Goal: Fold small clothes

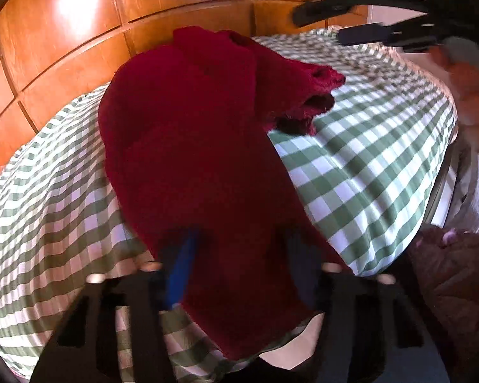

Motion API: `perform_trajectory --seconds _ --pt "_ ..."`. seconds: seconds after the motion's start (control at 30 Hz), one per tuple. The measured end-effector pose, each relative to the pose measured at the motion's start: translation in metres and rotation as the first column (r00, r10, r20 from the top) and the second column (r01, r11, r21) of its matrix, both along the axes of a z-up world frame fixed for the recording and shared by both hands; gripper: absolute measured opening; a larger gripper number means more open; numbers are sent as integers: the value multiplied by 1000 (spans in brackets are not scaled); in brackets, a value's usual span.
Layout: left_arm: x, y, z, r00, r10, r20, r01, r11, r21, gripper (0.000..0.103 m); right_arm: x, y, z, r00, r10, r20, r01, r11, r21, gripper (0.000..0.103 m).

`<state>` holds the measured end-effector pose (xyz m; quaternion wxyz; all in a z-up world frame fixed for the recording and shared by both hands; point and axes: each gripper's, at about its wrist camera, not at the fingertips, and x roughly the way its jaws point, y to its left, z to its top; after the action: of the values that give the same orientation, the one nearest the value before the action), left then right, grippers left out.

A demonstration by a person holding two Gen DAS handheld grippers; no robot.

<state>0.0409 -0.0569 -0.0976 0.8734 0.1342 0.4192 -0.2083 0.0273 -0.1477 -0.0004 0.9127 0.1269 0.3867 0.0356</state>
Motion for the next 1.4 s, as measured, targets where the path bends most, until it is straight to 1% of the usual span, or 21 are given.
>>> perform_trajectory --seconds 0.07,0.17,0.27,0.3,0.4,0.5,0.53,0.57,0.63,0.77,0.87,0.97,1.03,1.07,1.13,1.17,1.2,1.27,1.3,1.33,1.4 --pt "3 3 5 1000 -5 -5 5 1000 -29 7 20 10 -8 998 43 -34 -43 999 8 53" --pt "5 17 17 1000 2 -4 -2 996 -94 6 52 22 -32 990 75 -121 -74 997 14 50" --pt "9 45 44 999 37 -2 -36 976 -215 6 76 31 -51 976 121 -183 -115 992 43 26" --pt "14 59 55 998 64 -2 -63 962 -267 6 79 33 -52 975 133 -179 -129 991 35 17" --pt "36 118 89 980 197 4 -177 889 -423 5 79 35 -33 977 170 -130 -171 985 4 7" --pt "66 189 117 925 379 8 -321 793 -518 5 78 18 -2 987 148 -55 -152 985 -79 6" --pt "74 203 121 907 422 9 -356 775 -522 4 79 8 8 991 130 -34 -133 986 -100 6" --pt "88 226 126 868 496 13 -419 746 -517 4 80 -2 18 994 106 -14 -106 986 -128 6" --pt "108 255 129 816 579 7 -496 705 -508 4 86 -30 36 999 34 35 -25 971 -238 6" --pt "155 289 128 724 690 1 -619 651 -440 4 114 -94 53 990 -131 60 144 905 -400 6" --pt "186 305 124 673 740 11 -681 625 -383 2 142 -143 54 965 -257 56 248 819 -517 6" --pt "218 320 120 607 795 18 -748 579 -323 0 179 -189 46 928 -370 31 313 735 -602 6" --pt "227 328 117 581 814 -11 -774 548 -316 3 196 -205 38 913 -408 5 329 728 -601 7" --pt "229 330 116 574 818 -20 -781 540 -313 14 202 -211 34 909 -416 -12 330 738 -589 10" --pt "229 325 114 580 814 -28 -775 541 -327 34 209 -219 26 894 -447 -21 352 731 -585 37" --pt "228 320 111 593 805 -31 -764 549 -340 39 205 -215 24 892 -452 -9 367 735 -570 63" --pt "224 310 109 627 778 -38 -737 576 -353 40 198 -213 25 893 -450 11 386 753 -533 70" --pt "218 290 104 678 733 -57 -699 619 -359 40 190 -204 19 909 -417 -22 360 809 -465 70" --pt "215 279 99 705 705 -70 -676 640 -366 40 181 -196 16 927 -373 -49 323 855 -405 70" --pt "211 262 92 748 657 -90 -636 672 -380 40 170 -184 14 947 -315 -70 274 899 -341 70" --pt "206 238 79 794 596 -122 -590 705 -392 40 150 -160 10 975 -194 -106 168 961 -219 62"
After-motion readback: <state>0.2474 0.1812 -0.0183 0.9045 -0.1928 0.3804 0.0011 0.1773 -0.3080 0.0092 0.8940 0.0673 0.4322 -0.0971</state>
